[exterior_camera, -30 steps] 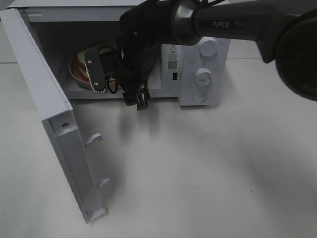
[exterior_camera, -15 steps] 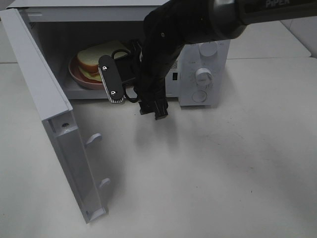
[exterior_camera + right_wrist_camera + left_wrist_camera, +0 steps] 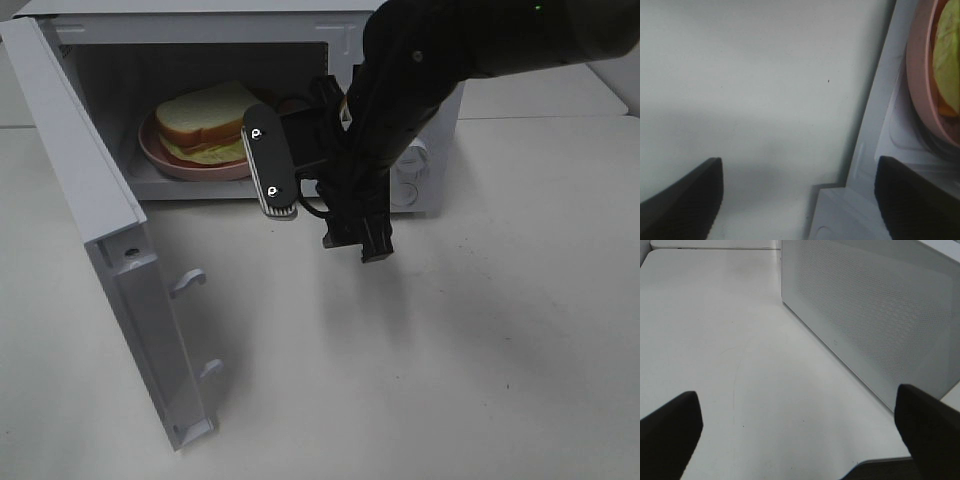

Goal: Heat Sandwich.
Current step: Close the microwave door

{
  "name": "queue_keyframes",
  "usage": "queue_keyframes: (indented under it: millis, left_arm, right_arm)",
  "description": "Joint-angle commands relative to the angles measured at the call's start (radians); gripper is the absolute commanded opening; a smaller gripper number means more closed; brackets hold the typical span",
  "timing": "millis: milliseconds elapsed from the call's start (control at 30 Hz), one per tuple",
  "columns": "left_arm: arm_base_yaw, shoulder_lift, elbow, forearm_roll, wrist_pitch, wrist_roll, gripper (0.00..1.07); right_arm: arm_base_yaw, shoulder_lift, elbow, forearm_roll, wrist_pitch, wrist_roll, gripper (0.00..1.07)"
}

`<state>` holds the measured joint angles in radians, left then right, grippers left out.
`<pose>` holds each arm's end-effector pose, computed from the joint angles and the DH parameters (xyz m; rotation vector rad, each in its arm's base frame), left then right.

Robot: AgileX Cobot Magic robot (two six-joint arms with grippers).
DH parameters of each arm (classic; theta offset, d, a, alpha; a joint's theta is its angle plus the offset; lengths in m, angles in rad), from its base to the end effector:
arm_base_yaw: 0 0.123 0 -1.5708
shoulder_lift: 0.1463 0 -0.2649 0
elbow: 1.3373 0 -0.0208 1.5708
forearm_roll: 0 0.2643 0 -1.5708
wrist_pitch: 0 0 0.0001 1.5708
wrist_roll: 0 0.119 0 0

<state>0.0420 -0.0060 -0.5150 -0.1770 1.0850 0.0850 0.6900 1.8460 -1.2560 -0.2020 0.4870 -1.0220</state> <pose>0.0482 -0.0165 0.2748 0.0567 2.0366 -0.1321 0.3278 0.2560 0.1570 -2.0676 1.5380 -0.3150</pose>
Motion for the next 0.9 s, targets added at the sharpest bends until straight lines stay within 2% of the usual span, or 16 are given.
queue_keyframes:
  millis: [33, 167, 333, 567, 833, 900]
  left_arm:
    - [-0.002, -0.015, 0.001, -0.006, -0.010, 0.000, 0.98]
    - [-0.002, -0.015, 0.001, -0.006, -0.010, 0.000, 0.98]
    - [-0.002, -0.015, 0.001, -0.006, -0.010, 0.000, 0.98]
    - [-0.002, -0.015, 0.001, -0.006, -0.010, 0.000, 0.98]
    - [-0.002, -0.015, 0.001, -0.006, -0.010, 0.000, 0.98]
    - [-0.002, -0.015, 0.001, -0.006, -0.010, 0.000, 0.98]
  right_arm:
    - [0.000, -0.047, 0.043, 0.003, 0.009, 0.081, 0.76]
    - [0.000, -0.130, 0.137, 0.002, 0.009, 0.170, 0.76]
    - [0.000, -0.202, 0.207, 0.003, 0.009, 0.229, 0.76]
    - [0.000, -0.354, 0.344, 0.003, 0.034, 0.430, 0.76]
    - [0.001, -0.484, 0.385, 0.006, 0.125, 0.641, 0.76]
    - [0.001, -0.528, 0.385, 0.023, 0.176, 0.754, 0.76]
